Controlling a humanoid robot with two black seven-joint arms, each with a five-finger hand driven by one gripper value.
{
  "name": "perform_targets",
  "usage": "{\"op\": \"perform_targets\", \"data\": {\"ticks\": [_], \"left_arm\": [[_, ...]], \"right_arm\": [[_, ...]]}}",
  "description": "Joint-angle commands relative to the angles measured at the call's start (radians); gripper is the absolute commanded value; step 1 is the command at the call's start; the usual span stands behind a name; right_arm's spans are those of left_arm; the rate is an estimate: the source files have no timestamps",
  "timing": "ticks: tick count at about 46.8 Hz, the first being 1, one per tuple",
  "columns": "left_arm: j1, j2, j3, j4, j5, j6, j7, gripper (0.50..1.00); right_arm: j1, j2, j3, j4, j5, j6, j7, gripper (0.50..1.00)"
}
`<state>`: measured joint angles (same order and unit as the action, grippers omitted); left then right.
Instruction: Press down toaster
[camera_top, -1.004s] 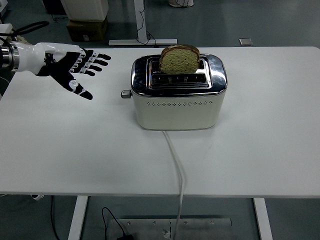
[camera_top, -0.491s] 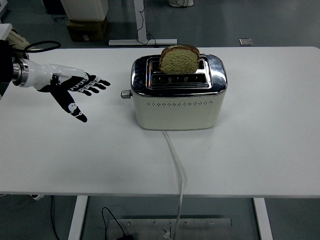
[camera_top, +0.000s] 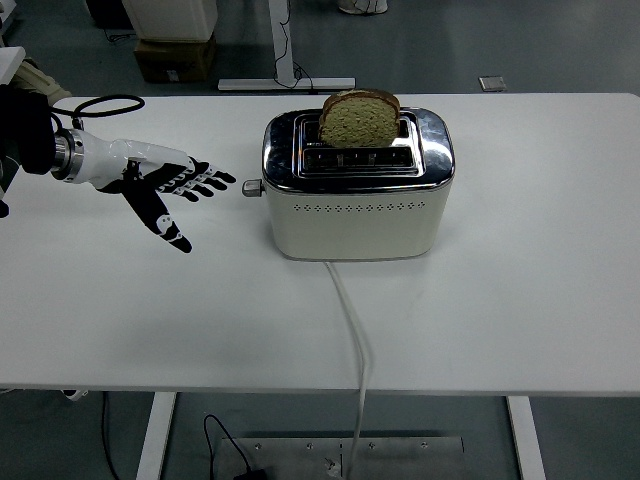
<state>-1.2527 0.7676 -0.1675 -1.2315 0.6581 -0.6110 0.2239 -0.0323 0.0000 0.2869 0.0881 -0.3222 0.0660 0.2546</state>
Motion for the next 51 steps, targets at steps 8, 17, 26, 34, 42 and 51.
{"op": "perform_targets", "data": {"ticks": [8,17,26,34,42,51], "left_arm": [[0.007,-0.011,-0.001,0.010,0.000,0.003,-0.001,1.000],[0.009,-0.048,-0.001,0.058,0.000,0.004,-0.003,1.000],[0.009,-0.065,-0.001,0.059,0.000,0.004,-0.003,1.000],[0.013,-0.076,-0.001,0.064,0.000,0.017,-0.003,1.000],[0.024,-0.087,-0.001,0.066,0.000,0.020,-0.003,1.000],[0.036,-0.090,-0.001,0.066,0.000,0.027,-0.005,1.000]], "right_arm": [[0.000,0.000,0.000,-0.001,0.000,0.000,0.000,0.998],[0.000,0.000,0.000,-0.001,0.000,0.000,0.000,0.998],[0.000,0.000,0.000,-0.001,0.000,0.000,0.000,0.998],[0.000,0.000,-0.002,-0.001,0.000,0.000,0.000,0.998],[0.000,0.000,-0.002,-0.001,0.000,0.000,0.000,0.998],[0.000,0.000,-0.002,-0.001,0.000,0.000,0.000,0.998]]}}
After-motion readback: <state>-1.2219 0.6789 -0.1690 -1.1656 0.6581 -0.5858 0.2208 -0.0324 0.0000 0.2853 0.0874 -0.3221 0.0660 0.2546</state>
